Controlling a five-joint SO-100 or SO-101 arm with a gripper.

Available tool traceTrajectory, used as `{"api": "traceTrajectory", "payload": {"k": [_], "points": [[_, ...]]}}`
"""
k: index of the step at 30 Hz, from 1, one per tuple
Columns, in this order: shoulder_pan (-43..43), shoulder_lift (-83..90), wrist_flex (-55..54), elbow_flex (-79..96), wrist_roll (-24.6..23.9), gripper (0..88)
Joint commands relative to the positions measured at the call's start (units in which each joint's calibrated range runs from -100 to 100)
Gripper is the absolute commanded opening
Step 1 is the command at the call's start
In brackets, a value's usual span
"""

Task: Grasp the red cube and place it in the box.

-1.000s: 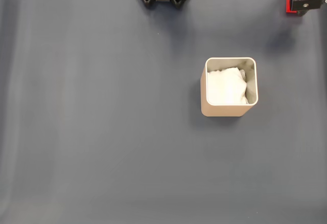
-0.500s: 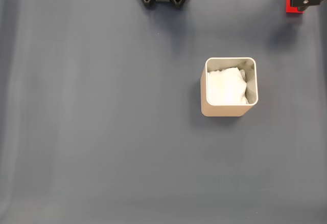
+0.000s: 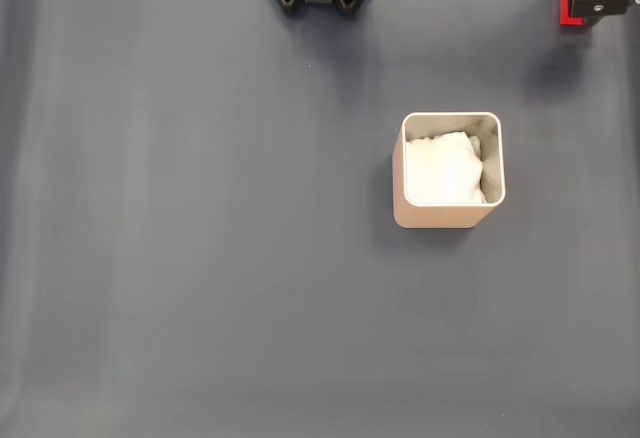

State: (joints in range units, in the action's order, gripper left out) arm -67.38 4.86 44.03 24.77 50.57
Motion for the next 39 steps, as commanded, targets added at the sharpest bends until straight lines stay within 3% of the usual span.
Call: {"api": "traceTrajectory", "payload": {"k": [1, 28, 39], "points": [[-0.2, 0.1, -0.7, -2.4, 0.0, 36.8], [-1.4, -0.1, -0.7, -1.3, -1.1, 36.5], [-1.3, -0.1, 0.3, -1.3, -1.3, 28.8]]}}
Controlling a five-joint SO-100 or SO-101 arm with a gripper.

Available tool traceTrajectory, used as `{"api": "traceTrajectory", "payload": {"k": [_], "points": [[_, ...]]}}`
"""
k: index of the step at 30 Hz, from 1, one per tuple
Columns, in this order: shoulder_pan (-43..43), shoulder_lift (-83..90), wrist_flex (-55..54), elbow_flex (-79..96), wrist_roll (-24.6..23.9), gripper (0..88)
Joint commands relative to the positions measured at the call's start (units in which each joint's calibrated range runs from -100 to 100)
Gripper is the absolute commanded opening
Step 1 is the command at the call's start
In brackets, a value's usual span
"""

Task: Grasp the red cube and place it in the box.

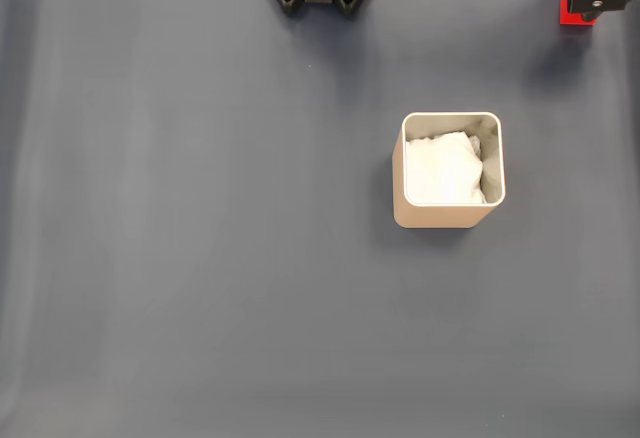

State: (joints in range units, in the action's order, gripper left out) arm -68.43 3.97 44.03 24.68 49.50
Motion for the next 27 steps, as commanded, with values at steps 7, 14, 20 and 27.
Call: {"api": "traceTrajectory", "payload": {"k": [7, 14, 20, 27], "points": [[0.0, 0.7, 0.3, -1.2, -0.3, 25.6], [0.0, 0.7, 0.3, -1.2, -0.4, 23.3], [0.1, 0.7, 0.3, -1.3, -0.3, 21.8], [0.3, 0.7, 0.3, -1.3, -0.3, 20.0]]}}
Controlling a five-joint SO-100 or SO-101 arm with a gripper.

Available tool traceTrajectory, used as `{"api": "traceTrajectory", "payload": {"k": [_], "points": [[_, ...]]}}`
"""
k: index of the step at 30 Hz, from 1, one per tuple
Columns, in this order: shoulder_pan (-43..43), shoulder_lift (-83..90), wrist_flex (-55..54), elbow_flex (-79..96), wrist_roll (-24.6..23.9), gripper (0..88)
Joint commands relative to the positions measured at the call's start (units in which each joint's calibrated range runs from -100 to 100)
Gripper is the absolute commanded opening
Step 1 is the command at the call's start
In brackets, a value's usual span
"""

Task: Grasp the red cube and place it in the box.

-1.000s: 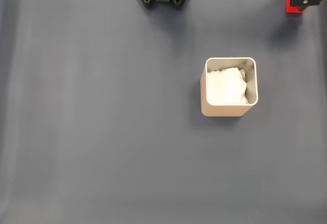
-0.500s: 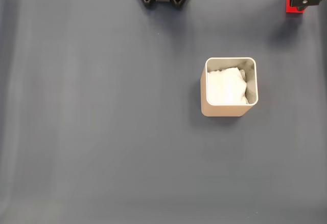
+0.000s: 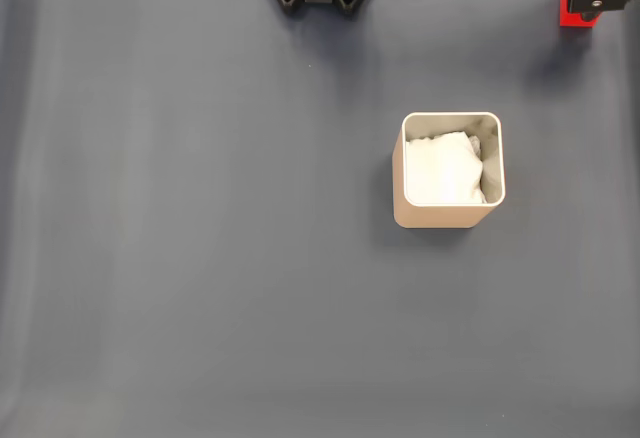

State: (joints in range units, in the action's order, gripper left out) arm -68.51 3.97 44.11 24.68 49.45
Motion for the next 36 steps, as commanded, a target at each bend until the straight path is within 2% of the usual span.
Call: {"api": "traceTrajectory", "payload": {"k": [1, 26, 36], "points": [[0.4, 0.7, 0.2, -1.3, -0.2, 19.6], [0.8, 0.6, 0.2, -1.4, -0.2, 14.6], [4.1, 4.1, 4.6, -2.7, -0.4, 10.3]]}}
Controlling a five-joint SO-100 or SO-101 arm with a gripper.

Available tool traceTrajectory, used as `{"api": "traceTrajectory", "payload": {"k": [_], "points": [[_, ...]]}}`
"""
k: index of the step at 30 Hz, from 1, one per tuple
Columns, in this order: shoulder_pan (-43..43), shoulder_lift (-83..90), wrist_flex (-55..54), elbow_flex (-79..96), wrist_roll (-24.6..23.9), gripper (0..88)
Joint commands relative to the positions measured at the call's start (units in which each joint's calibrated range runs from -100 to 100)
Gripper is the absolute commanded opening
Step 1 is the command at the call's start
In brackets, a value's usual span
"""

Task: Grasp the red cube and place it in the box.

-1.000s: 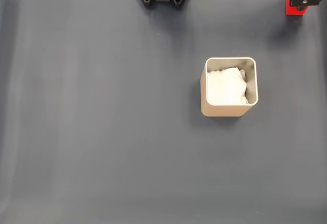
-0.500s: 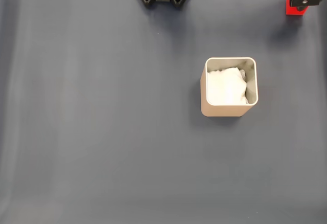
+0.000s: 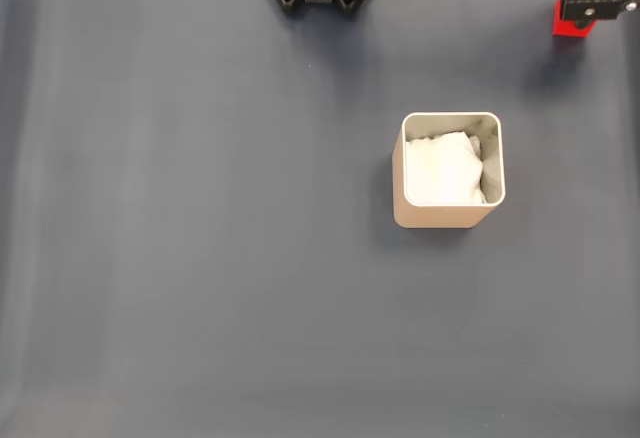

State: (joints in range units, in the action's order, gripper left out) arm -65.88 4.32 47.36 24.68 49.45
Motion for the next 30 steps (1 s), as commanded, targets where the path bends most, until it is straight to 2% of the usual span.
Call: {"api": "traceTrajectory", "payload": {"k": [1, 14, 30], "points": [[2.2, 4.5, 2.1, -2.7, -0.3, 10.2], [11.7, 13.2, 13.4, -6.7, 0.5, 5.6], [20.8, 20.0, 26.1, -18.1, 1.3, 4.9]]}}
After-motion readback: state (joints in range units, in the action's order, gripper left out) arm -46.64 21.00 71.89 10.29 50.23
